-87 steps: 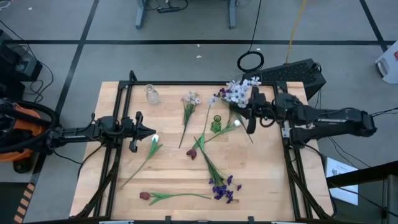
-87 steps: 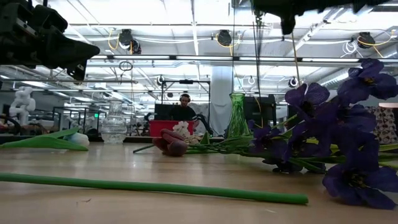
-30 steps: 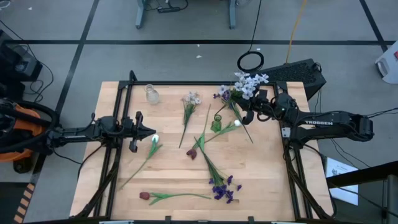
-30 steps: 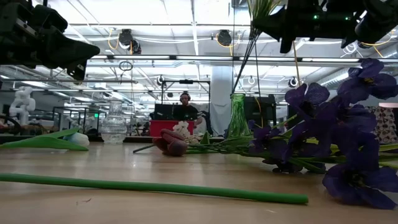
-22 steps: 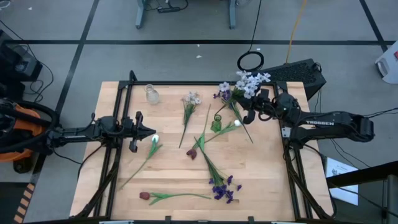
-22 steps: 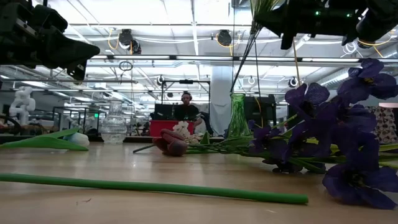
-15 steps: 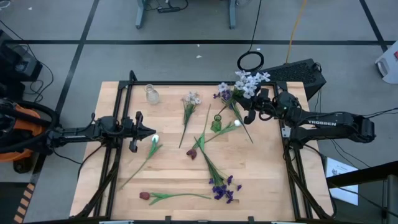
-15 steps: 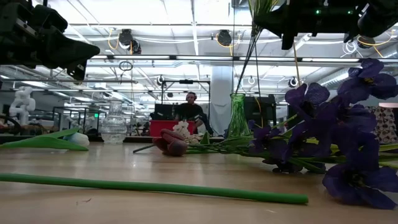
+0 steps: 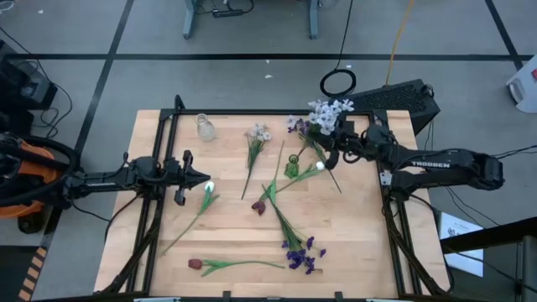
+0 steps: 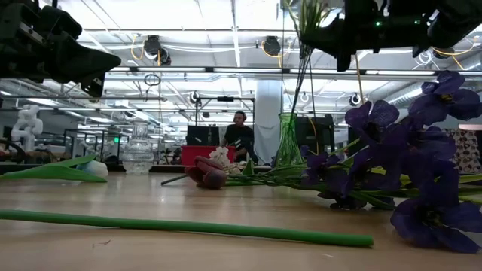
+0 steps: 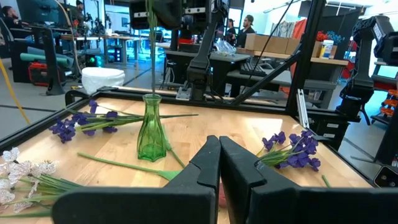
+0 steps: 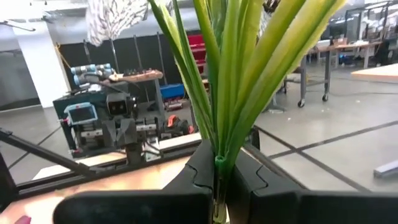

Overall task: Sort flowers into vase by color
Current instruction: Put the bottom white flowers into the green vase

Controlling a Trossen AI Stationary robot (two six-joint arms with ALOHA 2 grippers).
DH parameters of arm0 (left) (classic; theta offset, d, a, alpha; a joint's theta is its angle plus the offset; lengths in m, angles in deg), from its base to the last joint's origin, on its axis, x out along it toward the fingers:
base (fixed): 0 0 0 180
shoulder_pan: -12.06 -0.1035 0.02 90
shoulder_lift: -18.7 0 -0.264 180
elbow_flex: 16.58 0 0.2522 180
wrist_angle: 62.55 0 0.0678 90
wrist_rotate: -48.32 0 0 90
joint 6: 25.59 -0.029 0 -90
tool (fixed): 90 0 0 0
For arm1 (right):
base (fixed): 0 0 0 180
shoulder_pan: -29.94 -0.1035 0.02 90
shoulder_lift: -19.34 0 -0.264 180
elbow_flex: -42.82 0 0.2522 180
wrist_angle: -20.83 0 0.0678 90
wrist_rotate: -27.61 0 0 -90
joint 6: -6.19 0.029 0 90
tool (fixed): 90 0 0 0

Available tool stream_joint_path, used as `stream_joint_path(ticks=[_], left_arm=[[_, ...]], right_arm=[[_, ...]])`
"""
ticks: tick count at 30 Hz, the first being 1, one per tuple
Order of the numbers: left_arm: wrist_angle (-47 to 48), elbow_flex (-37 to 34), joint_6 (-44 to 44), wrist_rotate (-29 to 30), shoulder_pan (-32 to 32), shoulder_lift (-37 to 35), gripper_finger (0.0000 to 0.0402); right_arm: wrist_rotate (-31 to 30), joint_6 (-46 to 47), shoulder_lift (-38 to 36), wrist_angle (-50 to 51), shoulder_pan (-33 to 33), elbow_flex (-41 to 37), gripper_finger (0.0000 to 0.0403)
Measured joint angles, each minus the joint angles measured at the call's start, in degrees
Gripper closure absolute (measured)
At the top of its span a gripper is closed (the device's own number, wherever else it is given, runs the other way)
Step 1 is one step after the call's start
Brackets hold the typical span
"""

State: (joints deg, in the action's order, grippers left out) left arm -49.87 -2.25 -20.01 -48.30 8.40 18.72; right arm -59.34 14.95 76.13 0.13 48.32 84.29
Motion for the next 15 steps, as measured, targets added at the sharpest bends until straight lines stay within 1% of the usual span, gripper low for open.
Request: stream_joint_path(ticks=[7,15], left_arm=[[0.01,-0.01,0.00,0.00,-0.01,0.01,0.0388],[0.01,-0.01,0.00,0.00,0.00,0.00,0.0388]], right_arm=[[0.11,-0.02,6.51,-2.45,-2.21,0.00,0.0397],[0.09,0.00,10.96,-2.61,-3.59,0.00,0.0394]])
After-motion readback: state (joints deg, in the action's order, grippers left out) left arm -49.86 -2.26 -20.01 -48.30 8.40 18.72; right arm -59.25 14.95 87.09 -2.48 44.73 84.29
